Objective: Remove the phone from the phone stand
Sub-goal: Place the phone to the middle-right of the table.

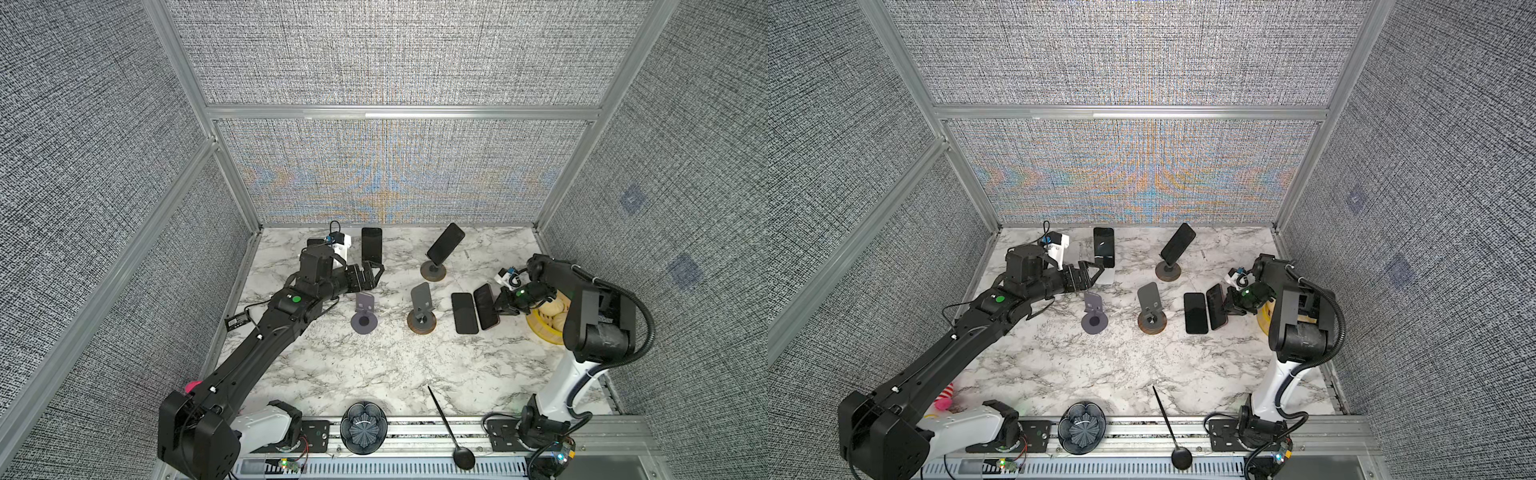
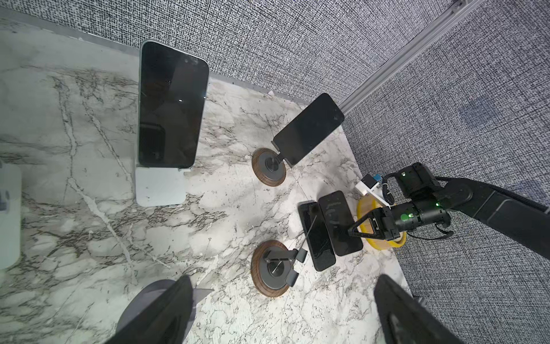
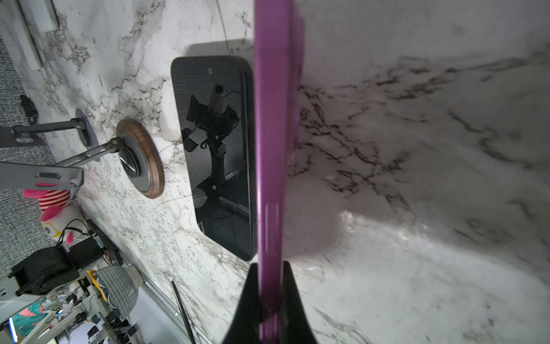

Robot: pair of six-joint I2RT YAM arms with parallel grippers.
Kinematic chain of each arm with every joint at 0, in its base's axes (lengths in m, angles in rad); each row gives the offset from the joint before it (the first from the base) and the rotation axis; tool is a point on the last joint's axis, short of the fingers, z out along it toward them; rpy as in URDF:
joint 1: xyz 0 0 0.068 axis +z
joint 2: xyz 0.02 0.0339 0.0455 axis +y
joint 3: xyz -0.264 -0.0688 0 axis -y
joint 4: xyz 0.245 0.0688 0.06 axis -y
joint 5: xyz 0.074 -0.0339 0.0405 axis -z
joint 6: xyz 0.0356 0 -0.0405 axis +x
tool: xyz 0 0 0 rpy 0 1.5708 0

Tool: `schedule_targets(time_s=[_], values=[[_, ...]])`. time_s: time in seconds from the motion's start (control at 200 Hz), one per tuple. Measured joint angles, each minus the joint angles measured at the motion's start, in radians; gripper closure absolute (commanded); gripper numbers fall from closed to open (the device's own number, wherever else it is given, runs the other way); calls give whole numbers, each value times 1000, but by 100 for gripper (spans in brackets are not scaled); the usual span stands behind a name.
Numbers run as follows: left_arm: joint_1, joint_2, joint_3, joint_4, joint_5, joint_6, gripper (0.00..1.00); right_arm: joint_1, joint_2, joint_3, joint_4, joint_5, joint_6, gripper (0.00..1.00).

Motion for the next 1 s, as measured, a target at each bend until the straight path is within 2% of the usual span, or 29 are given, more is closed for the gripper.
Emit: schedule_targets(time_s=[0.25, 0.46, 0.53, 1.0], values=[[0, 6, 0, 0, 1, -4, 4, 3, 40, 32, -51, -22, -20, 98], [1, 7, -2, 2, 2, -8, 4, 6, 49, 45, -109, 48, -25, 67], [1, 7, -6, 3, 10, -11, 5, 4, 49, 52, -125, 66, -23, 61], [1, 3, -22, 16, 17, -12, 5, 31, 85, 130, -147, 132, 0, 58]])
